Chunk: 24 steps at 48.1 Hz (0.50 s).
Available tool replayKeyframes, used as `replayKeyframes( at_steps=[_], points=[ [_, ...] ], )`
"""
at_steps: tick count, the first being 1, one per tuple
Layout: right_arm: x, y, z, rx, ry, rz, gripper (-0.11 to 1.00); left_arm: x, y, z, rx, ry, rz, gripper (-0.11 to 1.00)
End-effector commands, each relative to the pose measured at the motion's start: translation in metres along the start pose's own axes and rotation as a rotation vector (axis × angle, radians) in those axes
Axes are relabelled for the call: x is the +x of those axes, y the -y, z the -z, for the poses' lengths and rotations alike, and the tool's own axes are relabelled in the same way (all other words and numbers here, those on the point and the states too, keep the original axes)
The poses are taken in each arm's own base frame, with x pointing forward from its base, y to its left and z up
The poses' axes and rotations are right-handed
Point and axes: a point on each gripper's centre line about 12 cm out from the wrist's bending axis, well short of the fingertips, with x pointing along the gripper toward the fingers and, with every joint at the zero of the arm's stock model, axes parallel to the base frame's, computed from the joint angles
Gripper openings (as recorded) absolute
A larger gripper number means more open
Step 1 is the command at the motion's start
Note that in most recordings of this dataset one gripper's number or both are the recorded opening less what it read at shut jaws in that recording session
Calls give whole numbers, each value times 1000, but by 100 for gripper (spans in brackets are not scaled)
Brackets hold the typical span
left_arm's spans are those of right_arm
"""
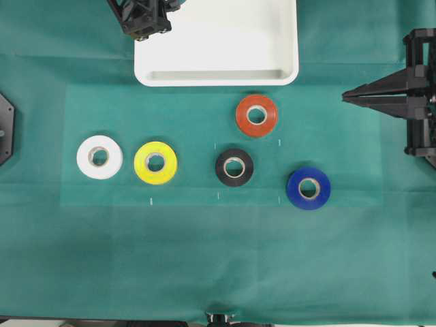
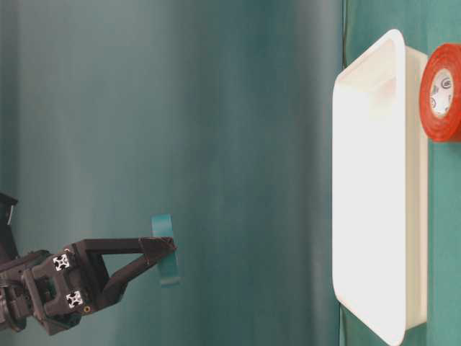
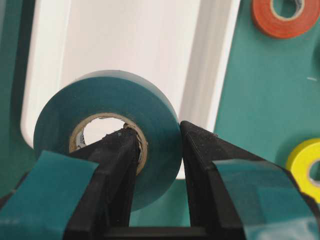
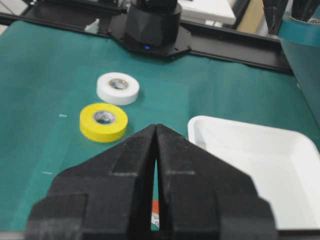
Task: Pick up the tape from a random location and place it into the white case.
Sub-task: 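Carry the teal roll with the left gripper over the white tray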
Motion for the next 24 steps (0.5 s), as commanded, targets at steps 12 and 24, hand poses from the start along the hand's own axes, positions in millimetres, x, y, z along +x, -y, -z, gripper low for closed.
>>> replayKeyframes(
  at_steps=[12,24],
  points=[
    [2,0,-10,1,25,1,0,-4,2,-12,12,52,-4,22],
    [2,0,-10,3,25,1,0,-2,7,-29,29,78,1,22]
  ],
)
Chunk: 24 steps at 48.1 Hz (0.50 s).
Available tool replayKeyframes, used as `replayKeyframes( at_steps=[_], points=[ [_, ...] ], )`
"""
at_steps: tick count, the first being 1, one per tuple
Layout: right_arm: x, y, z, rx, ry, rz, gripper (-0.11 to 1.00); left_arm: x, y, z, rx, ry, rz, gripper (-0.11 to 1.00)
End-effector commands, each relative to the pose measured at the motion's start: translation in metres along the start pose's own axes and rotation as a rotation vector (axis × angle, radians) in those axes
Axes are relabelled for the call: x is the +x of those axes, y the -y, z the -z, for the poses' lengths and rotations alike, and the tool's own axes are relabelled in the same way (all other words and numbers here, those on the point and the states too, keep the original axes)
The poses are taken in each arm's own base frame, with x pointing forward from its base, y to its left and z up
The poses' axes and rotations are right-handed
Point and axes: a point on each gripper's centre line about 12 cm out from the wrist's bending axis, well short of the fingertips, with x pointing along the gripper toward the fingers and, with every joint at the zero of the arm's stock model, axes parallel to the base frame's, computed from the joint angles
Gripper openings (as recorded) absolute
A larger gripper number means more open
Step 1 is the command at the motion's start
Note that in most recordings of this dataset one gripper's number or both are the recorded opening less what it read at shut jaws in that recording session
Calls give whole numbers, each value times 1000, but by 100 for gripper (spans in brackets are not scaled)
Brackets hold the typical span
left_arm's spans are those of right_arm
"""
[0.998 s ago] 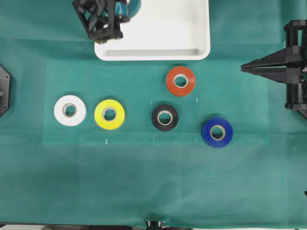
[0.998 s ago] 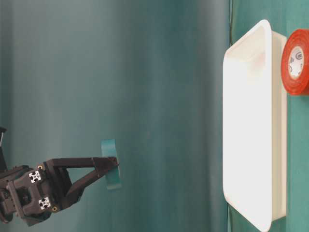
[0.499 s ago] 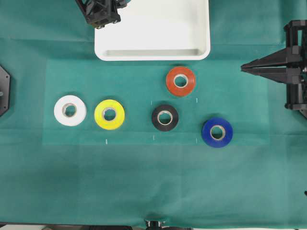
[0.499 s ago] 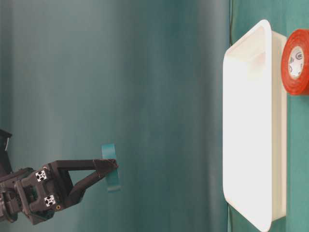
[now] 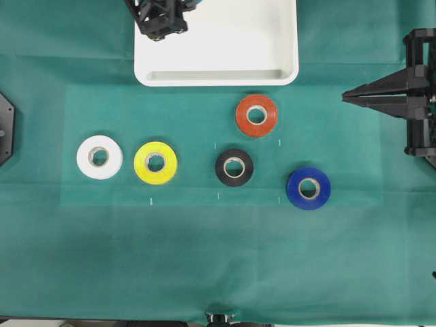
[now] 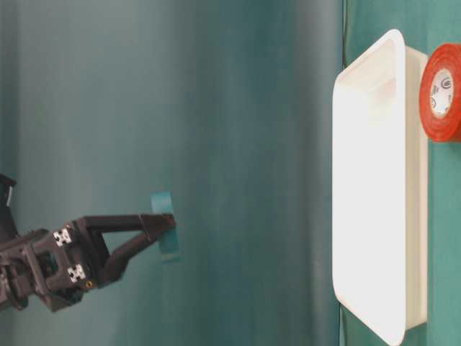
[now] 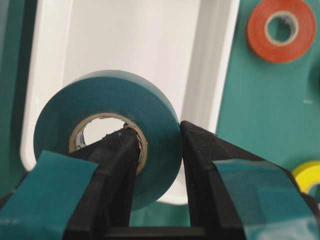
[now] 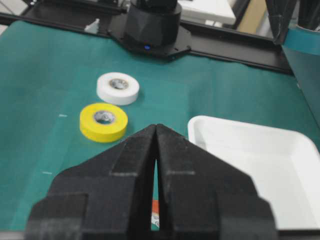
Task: Pick up the tape from a random location and place it into the white case.
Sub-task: 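Carry the teal roll with the left gripper over the white tray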
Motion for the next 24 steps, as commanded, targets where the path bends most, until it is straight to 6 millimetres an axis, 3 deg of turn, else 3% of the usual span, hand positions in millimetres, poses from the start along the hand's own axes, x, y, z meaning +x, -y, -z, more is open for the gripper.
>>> replayKeyframes(
  at_steps=[1,24],
  points=[
    [2,0,-9,3,21,1,0,-11,3,-9,12,45,-4,22],
    [2,0,-9,1,17,1,0,-6,3,-10,20,34,0,22]
  ],
)
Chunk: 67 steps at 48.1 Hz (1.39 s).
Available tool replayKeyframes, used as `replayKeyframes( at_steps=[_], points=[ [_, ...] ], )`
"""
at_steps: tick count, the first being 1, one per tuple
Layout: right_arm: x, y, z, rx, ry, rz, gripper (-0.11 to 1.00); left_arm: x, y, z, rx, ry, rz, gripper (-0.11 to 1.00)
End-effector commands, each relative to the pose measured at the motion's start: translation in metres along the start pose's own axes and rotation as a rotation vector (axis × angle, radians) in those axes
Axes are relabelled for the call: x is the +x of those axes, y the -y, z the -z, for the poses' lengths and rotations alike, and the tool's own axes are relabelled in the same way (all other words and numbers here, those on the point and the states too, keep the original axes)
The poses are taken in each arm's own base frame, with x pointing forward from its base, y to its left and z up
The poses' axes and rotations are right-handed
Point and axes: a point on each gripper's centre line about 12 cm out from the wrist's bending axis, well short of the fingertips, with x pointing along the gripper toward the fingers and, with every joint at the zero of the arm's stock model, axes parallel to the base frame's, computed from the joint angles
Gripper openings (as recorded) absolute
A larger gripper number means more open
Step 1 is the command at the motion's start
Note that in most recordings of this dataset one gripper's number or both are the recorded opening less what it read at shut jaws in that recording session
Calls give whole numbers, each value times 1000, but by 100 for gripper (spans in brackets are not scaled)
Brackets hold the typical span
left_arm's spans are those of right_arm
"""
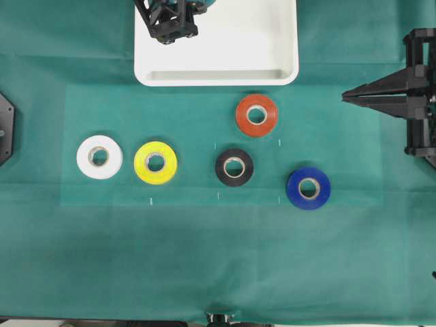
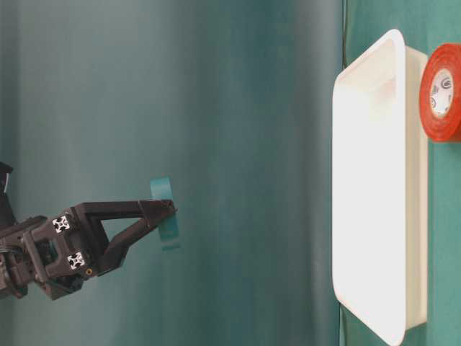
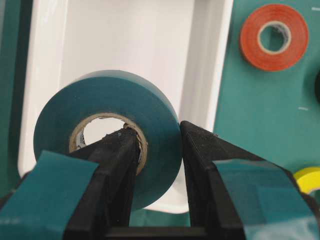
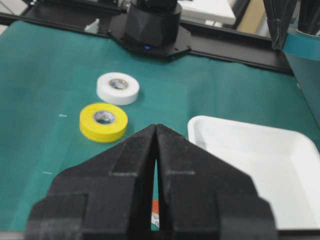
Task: Pick up the tape from a random location and place it into the white case.
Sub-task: 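Carry the teal roll with the left gripper over the white tray, then lower the teal roll into the tray and open the left gripper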
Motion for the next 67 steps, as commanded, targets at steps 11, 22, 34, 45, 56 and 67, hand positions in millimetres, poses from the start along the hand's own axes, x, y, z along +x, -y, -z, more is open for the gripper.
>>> replayKeyframes(
  at_steps=[11,22,34,45,56,67],
  points=[
    [2,0,-9,1,17,1,0,-8,0,-2,2,27,-3,22],
    [2,0,-8,1,15,0,0,12,2,6,1,47,-5,22],
    [2,0,-9,3,17,0,0,56,4,24,0,31,-3,22],
    [2,0,-8,5,14,0,0,117,2,41,-7,-29,2,22],
    [3,0,-6,5,2,0,0,149,-8,50,-29,-32,-11,22],
    [3,0,-6,2,-3,0,0,163,-18,59,-52,-52,-20,22]
  ],
)
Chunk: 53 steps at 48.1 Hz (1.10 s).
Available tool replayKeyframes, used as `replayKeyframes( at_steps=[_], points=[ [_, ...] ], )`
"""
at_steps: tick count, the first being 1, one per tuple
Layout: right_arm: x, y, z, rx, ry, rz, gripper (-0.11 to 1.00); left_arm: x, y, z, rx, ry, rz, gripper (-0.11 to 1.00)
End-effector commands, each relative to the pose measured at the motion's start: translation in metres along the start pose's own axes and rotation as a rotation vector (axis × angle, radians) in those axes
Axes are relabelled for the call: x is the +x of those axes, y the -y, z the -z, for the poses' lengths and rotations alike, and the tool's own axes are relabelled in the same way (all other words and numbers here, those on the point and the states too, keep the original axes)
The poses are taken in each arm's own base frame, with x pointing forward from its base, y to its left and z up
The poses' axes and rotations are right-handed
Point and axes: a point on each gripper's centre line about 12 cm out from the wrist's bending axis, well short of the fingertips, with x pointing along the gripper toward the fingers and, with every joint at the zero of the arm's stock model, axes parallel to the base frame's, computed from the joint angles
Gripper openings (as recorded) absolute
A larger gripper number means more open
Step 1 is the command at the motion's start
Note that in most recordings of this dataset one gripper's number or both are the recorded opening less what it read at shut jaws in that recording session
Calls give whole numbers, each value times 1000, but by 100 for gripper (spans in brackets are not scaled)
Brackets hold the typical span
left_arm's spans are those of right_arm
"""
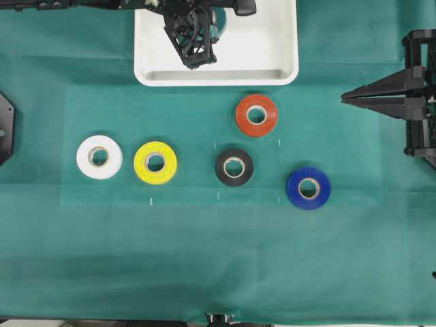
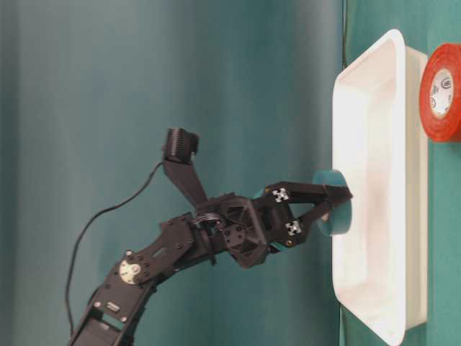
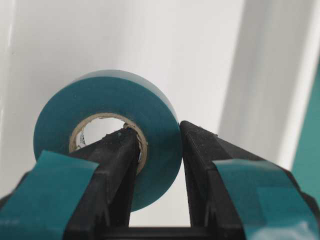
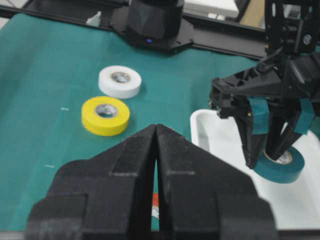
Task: Pick up the tape from a random location and place it into the white case.
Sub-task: 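Lower the teal roll into the tray and open the left gripper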
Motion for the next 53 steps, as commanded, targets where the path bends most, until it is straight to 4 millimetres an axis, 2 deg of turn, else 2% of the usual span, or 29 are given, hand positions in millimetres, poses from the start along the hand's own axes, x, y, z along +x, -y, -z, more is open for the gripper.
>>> replayKeyframes(
  at_steps=[1,13,45,47,53],
  points=[
    [2,1,-8,-1,17,2,0,-4,-2,-3,-4,24,-4,22],
    [2,1,-8,-3,17,2,0,9,-1,1,-8,8,1,22],
    [2,1,-9,-3,21,2,0,8,-1,0,-9,9,1,23],
    [2,1,-9,-3,21,2,0,9,0,0,-8,10,2,30],
    [2,1,-9,-1,21,2,0,8,1,0,-5,11,2,66]
  ],
)
